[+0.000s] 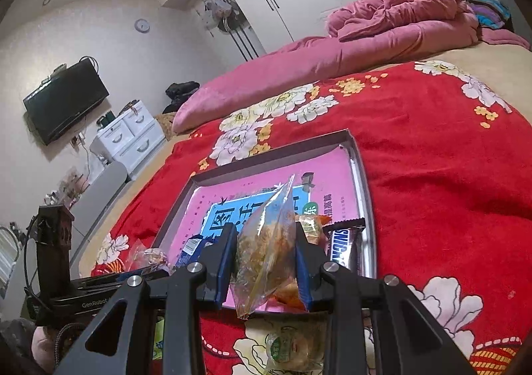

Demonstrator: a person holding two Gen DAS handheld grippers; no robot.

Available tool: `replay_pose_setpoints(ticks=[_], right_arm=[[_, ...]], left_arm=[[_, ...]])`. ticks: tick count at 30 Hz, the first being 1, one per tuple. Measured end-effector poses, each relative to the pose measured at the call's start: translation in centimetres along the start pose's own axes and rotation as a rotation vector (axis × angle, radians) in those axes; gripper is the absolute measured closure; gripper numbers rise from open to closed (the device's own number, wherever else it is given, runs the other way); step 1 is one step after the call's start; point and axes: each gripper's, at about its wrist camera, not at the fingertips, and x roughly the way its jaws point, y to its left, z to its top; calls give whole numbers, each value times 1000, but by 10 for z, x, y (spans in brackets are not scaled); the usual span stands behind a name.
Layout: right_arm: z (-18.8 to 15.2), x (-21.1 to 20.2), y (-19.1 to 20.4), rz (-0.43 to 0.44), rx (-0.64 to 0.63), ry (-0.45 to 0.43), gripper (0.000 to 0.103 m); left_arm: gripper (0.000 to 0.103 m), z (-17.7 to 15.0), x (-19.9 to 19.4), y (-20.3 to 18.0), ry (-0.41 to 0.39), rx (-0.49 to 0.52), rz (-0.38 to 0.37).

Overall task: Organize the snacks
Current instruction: 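Carry the brown snack with the left tool while the right tool carries the cracker bag toward the tray, then lower the brown snack into the tray with the left tool while the right tool lowers the cracker bag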

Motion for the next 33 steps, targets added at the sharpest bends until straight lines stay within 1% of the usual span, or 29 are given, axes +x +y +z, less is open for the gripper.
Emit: replay_pose_setpoints(ticks=[12, 21, 33], right_arm=[[2, 23, 7, -1, -27, 29, 70], [2, 36, 9, -3, -35, 49, 70], [-13, 58, 17, 8, -70, 118, 70]], left_arm=[[65, 0, 7, -5, -2, 40, 28], [65, 0, 15, -10, 13, 45, 26], [65, 0, 19, -14, 22, 55, 33]])
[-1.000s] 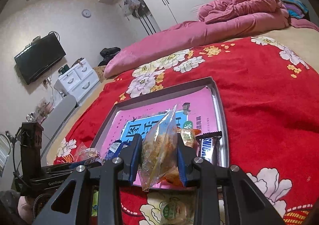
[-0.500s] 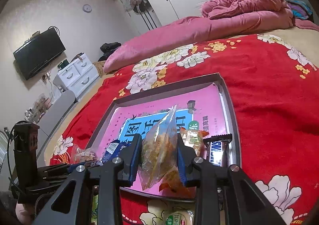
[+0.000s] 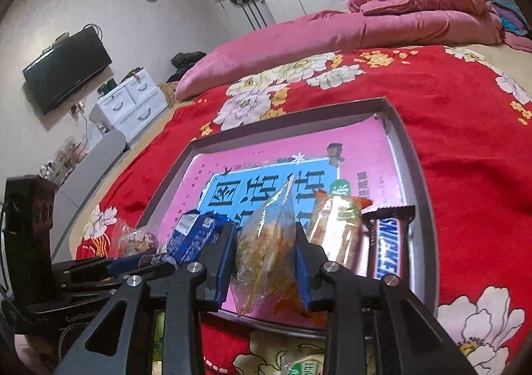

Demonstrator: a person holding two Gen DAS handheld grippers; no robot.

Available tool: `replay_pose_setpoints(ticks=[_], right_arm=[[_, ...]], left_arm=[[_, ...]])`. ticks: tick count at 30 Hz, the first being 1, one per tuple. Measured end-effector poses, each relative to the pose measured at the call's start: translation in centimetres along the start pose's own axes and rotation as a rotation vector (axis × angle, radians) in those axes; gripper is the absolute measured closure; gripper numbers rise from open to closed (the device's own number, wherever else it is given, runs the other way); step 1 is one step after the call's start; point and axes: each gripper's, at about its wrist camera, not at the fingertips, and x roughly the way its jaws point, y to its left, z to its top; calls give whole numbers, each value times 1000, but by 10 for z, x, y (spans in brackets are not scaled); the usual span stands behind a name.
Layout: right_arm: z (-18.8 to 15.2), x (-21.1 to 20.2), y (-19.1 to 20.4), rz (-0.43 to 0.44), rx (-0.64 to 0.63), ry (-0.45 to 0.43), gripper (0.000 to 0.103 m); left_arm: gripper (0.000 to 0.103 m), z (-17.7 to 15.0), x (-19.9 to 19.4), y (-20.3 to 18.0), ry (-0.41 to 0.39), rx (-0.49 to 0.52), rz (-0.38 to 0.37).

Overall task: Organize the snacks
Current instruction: 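Lower the brown snack into the tray with the left tool while the right tool lowers the cracker bag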

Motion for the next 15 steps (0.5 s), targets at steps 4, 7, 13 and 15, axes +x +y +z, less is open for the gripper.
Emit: replay_pose_setpoints(ticks=[4, 7, 13, 15], right_arm=[[-2, 4, 3, 18, -3, 14, 70], [-5, 7, 5, 11, -17, 30, 70], [-7, 3, 4, -6, -22, 33, 70], [-6, 2, 0, -7, -11, 36, 70]], left_arm=[[65, 0, 1, -1, 4, 4, 6], [65, 1, 1, -1, 8, 2, 9], [65, 2, 2, -3, 11, 5, 19], [65, 2, 2, -3, 13, 5, 20]])
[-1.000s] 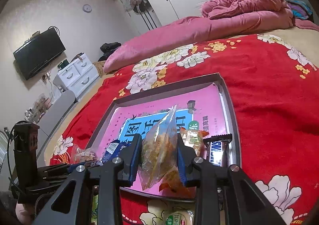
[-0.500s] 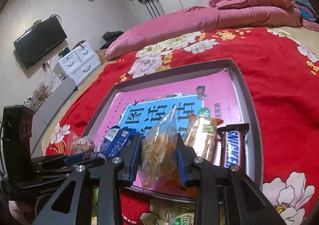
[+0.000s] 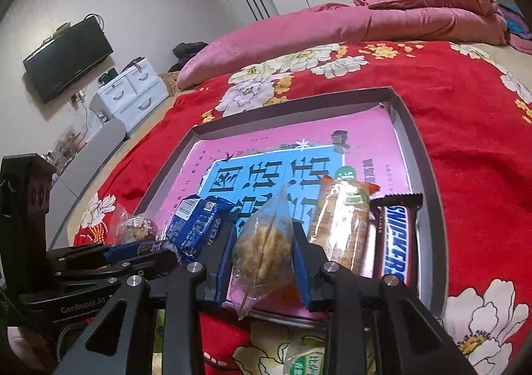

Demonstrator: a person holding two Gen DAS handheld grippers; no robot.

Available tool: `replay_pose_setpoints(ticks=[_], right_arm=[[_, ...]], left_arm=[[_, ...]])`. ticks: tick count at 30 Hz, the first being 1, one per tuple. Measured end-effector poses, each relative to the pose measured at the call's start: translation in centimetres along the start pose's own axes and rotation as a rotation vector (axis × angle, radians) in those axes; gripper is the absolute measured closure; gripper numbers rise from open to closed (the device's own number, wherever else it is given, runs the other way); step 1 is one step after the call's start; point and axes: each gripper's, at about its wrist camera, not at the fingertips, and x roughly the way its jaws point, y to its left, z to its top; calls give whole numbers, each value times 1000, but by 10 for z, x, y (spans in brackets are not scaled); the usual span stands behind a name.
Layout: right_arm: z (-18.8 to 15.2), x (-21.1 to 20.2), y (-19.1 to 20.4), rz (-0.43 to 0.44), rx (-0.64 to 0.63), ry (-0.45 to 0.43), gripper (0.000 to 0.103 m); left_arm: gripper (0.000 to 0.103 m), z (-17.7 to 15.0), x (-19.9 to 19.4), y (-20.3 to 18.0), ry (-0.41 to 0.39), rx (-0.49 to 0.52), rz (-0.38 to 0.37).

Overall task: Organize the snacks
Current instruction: 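Lower the brown snack into the tray with the left tool while the right tool lowers the cracker bag, then open both tools to release the snacks in the tray and pull back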

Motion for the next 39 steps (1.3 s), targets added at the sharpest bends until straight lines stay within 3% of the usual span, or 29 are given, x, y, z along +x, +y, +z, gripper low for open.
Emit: replay_pose_setpoints(ticks=[8, 13, 30, 39], right_arm=[[-1, -7, -3, -13, -5, 1, 69], [-2, -12, -7, -25, 3, -9, 58], [3, -40, -34, -48, 93, -83, 53], [0, -47, -40, -63, 83, -94, 49]], left_arm=[[65, -1, -1, -2, 0, 14, 12], [65, -1, -2, -2, -3, 12, 15], [64, 3, -12, 0, -2, -4, -11], [54, 5, -17, 5, -2, -27, -35]])
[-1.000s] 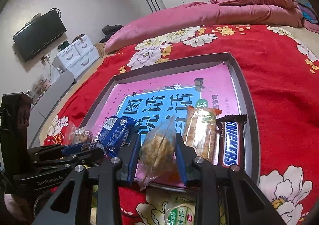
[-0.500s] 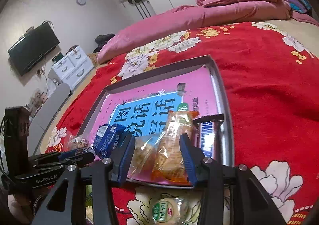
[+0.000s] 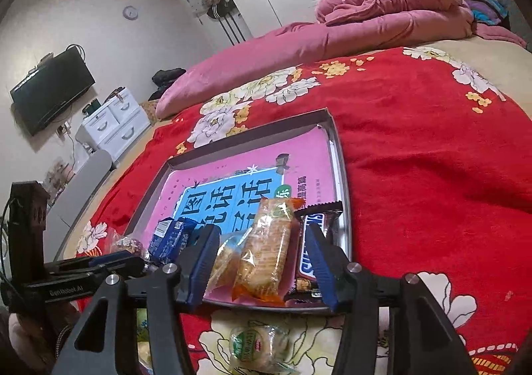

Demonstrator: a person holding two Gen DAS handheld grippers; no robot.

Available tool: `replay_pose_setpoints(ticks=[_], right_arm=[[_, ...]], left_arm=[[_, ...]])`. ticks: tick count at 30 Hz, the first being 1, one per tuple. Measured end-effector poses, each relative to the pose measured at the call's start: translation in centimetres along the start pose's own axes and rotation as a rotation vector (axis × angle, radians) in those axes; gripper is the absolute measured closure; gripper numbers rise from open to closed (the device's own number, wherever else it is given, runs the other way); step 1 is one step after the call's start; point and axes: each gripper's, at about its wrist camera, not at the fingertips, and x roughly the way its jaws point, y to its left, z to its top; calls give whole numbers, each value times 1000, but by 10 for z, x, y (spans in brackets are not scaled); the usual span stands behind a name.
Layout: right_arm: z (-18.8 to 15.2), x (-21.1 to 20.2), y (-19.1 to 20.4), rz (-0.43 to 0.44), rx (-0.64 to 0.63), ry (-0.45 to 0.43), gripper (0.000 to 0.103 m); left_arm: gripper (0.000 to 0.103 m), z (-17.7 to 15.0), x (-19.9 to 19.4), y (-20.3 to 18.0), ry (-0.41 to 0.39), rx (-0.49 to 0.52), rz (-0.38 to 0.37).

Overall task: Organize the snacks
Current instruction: 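Open both tools to release the snacks in the tray and pull back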

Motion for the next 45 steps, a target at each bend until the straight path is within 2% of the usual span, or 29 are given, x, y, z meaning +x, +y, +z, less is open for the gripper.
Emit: replay_pose_setpoints(ticks=[3, 6, 10, 16, 19, 27, 36, 45], right_arm=[[-3, -2, -1, -10, -4, 0, 48], [-4, -5, -2, -19, -4, -10, 43], [-5, -12, -3, -27, 1, -43, 38], [-5, -23, 1, -64, -7, -75, 34], [-5, -31, 9, -110, -46, -92, 32], [5, -45, 29, -155, -78, -122, 28], [16, -54, 39, -210, -58, -140, 26], [19, -65, 50, -230, -34, -137, 25]], left_arm=[[51, 1, -2, 1, -1, -7, -9], [50, 1, -5, 3, -6, -5, -15], [42, 1, -8, 6, -7, -9, -31], [41, 2, -16, 8, -22, -5, -60], [37, 3, -24, 8, -39, 6, -79], [37, 9, -35, 16, -51, 25, -125], [36, 12, -39, 37, -62, -3, -170], [36, 12, -46, 37, -77, 33, -182]])
